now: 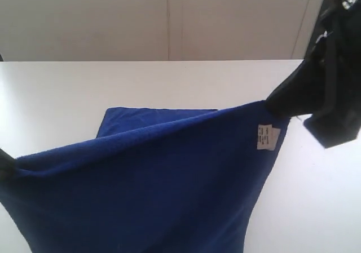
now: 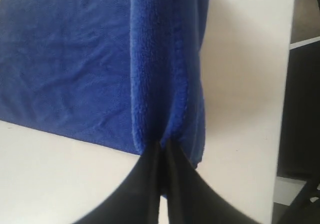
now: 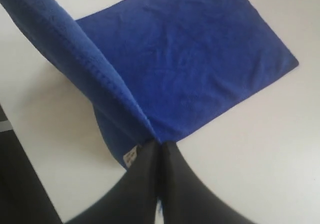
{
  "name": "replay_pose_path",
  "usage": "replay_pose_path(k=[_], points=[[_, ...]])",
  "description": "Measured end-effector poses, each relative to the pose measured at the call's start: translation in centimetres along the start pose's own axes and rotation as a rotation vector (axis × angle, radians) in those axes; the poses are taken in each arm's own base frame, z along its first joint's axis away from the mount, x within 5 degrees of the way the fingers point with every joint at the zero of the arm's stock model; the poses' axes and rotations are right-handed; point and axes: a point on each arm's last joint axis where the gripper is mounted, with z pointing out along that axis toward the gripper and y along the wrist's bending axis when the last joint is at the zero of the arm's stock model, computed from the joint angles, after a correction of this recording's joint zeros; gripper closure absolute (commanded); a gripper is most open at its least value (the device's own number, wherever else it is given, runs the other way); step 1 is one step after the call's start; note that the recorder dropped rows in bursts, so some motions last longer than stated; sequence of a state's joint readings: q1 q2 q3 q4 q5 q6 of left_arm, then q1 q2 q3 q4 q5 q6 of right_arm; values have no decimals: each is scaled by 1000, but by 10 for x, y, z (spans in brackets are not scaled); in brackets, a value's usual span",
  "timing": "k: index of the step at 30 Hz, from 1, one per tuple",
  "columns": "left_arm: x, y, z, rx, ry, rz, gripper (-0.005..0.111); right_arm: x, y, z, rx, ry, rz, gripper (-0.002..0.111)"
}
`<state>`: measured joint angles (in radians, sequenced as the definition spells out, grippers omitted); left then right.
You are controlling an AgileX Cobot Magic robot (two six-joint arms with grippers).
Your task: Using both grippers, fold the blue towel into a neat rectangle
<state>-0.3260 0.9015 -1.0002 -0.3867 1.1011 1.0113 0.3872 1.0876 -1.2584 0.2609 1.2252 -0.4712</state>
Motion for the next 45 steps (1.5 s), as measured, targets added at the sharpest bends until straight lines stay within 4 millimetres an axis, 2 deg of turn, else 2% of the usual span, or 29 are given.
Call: replay_pose_path(k=[5,10,15,20,23,28,34,45], points=[[4,7,9,-77,-14,1,107,1,-9,31,-11,75,20,108],[8,11,17,-128,-25,7,107,0,-17,51,7,71,33,108],[17,26,43,-167,-10,-13,107,2,-27,78,29,110,36,108],[21,54,73,-204,15,-57,107,1,-37,108,34,142,47,108],[23,63,83,-220,23,-72,107,-1,-42,122,41,141,53,108],[30,84,111,-239,54,-109,107,3,-55,160,58,221,55,108],[36,95,128,-255,74,-125,107,2,-65,171,128,211,67,108],[35,98,129,-279,68,-108,107,4,-68,167,175,228,61,108]])
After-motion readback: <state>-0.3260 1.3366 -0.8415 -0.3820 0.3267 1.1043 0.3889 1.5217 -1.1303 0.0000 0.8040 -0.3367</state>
